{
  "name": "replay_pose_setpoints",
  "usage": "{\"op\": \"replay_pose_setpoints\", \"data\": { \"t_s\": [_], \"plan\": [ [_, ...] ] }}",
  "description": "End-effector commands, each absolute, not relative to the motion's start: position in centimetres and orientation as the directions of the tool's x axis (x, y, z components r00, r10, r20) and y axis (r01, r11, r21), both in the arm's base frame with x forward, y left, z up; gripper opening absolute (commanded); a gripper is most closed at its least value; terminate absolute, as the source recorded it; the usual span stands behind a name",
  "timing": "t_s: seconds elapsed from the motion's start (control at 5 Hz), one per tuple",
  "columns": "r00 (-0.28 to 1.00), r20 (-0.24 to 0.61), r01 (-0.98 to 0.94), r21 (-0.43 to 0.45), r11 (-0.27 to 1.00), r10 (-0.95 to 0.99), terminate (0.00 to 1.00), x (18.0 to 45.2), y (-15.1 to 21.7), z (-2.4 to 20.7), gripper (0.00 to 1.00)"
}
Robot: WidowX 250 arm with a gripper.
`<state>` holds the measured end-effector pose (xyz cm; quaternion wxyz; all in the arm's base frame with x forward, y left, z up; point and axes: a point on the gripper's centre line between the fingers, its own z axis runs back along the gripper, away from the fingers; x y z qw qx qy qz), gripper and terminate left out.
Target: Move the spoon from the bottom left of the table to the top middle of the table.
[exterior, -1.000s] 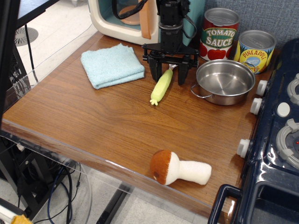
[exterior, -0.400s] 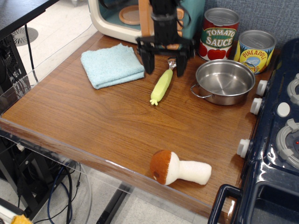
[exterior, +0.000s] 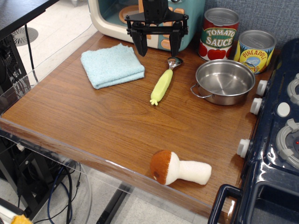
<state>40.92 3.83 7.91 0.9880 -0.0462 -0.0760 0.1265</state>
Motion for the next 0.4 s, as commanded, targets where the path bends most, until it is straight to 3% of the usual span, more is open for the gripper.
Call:
{"op": "replay_pose_setpoints", "data": {
  "t_s": [0.0, 0.2],
  "plan": [
    [0.945, 0.197, -0.242, -0.119, 0.963, 0.261, 0.00, 40.55, 4.25, 10.50, 1.00],
    [0.945, 0.197, -0.242, -0.119, 0.963, 0.261, 1.00, 40.55, 4.25, 10.50, 1.00]
  ]
}}
